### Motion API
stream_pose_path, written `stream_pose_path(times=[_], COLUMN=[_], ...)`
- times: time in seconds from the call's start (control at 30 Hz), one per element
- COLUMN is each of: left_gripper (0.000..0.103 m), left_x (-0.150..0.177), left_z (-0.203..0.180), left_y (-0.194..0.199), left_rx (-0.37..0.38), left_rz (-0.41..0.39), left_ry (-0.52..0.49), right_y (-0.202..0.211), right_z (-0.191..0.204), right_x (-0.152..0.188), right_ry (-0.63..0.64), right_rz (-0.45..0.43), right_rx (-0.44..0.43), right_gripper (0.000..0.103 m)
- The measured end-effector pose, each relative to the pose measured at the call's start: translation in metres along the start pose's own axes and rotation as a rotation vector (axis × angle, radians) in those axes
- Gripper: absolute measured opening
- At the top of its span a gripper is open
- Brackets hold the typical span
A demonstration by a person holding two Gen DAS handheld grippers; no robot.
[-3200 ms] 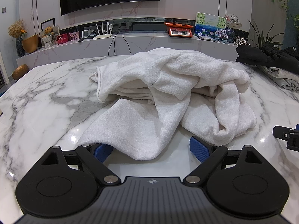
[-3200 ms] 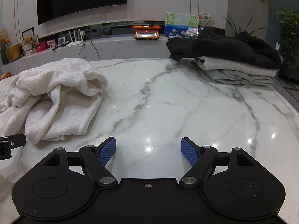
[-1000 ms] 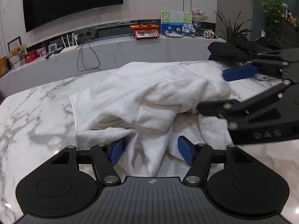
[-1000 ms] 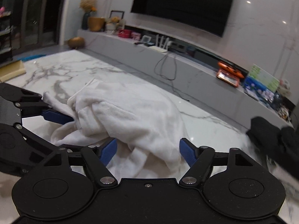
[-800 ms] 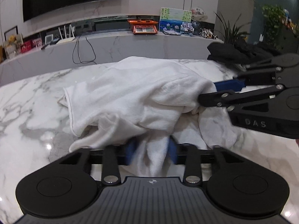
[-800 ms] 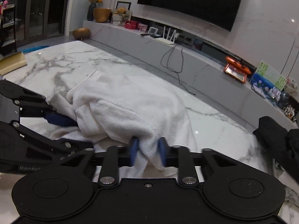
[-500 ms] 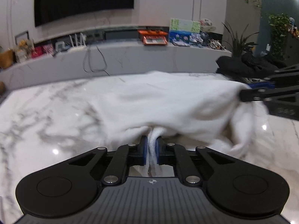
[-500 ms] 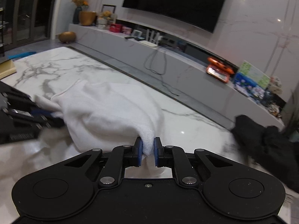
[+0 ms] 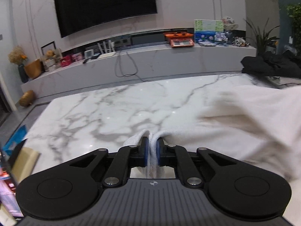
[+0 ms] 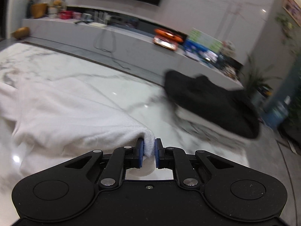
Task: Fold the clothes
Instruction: 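Lift the white garment with both grippers, shaking it loose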
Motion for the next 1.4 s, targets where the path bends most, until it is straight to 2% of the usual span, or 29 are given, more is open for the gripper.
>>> stream_pose_path(times=[0.07, 0.2, 0.3, 0.33, 0.4, 0.47, 0.57, 0.63, 0.7, 0.77, 0.9, 1.2, 1.3, 1.4], left_gripper=[0.008, 0.008, 0.01, 0.012, 0.016, 0.024, 0.046, 0.048, 0.049, 0.049, 0.049, 0.049, 0.046, 0.046], left_x=[0.006, 0.017, 0.023, 0.023, 0.022, 0.022, 0.018, 0.017, 0.018, 0.023, 0.038, 0.059, 0.063, 0.075], left_z=[0.002, 0.006, 0.002, 0.001, -0.003, -0.005, -0.015, -0.031, -0.05, -0.071, -0.104, -0.134, -0.144, -0.153], left_y=[0.0, -0.001, -0.002, 0.0, 0.007, 0.019, 0.035, 0.047, 0.054, 0.054, 0.042, 0.008, -0.002, -0.004], left_rx=[-0.024, -0.057, -0.037, -0.025, -0.008, 0.002, 0.062, 0.144, 0.178, 0.199, 0.21, 0.142, 0.132, 0.129], left_rz=[0.022, 0.066, 0.094, 0.096, 0.08, 0.048, 0.013, -0.024, -0.052, -0.073, -0.101, -0.162, -0.164, -0.203], left_ry=[-0.019, -0.048, -0.05, -0.049, -0.053, -0.064, -0.061, -0.088, -0.169, -0.291, -0.497, -0.759, -0.84, -0.935], right_y=[-0.002, -0.006, -0.001, 0.002, 0.011, 0.025, 0.043, 0.053, 0.059, 0.064, 0.068, 0.067, 0.064, 0.064], right_z=[-0.014, -0.037, -0.041, -0.041, -0.041, -0.043, -0.042, -0.037, -0.028, -0.017, -0.004, 0.005, 0.007, 0.009], right_x=[0.01, 0.035, 0.043, 0.044, 0.045, 0.046, 0.048, 0.051, 0.053, 0.056, 0.063, 0.071, 0.072, 0.073], right_ry=[-0.017, -0.068, -0.075, -0.073, -0.065, -0.058, -0.054, -0.032, 0.011, 0.064, 0.108, 0.119, 0.149, 0.196], right_rz=[0.022, 0.072, 0.069, 0.06, 0.037, 0.001, -0.048, -0.071, -0.071, -0.065, -0.058, -0.02, -0.022, -0.027], right_rx=[0.033, 0.039, 0.019, 0.014, 0.011, -0.012, -0.093, -0.143, -0.177, -0.202, -0.232, -0.28, -0.276, -0.277], right_gripper=[0.01, 0.01, 0.011, 0.015, 0.017, 0.018, 0.022, 0.028, 0.031, 0.032, 0.032, 0.032, 0.032, 0.032])
Point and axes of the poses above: each gripper's, at about its wrist camera, not at the fingertips, and y roughly against the way its jaws point, z to its left, x to its underside, the point moved 3 cm from there along -y, roughly the way its jaws point, and after that the axes turned 4 degrees about -z, right-handed, at the moved point
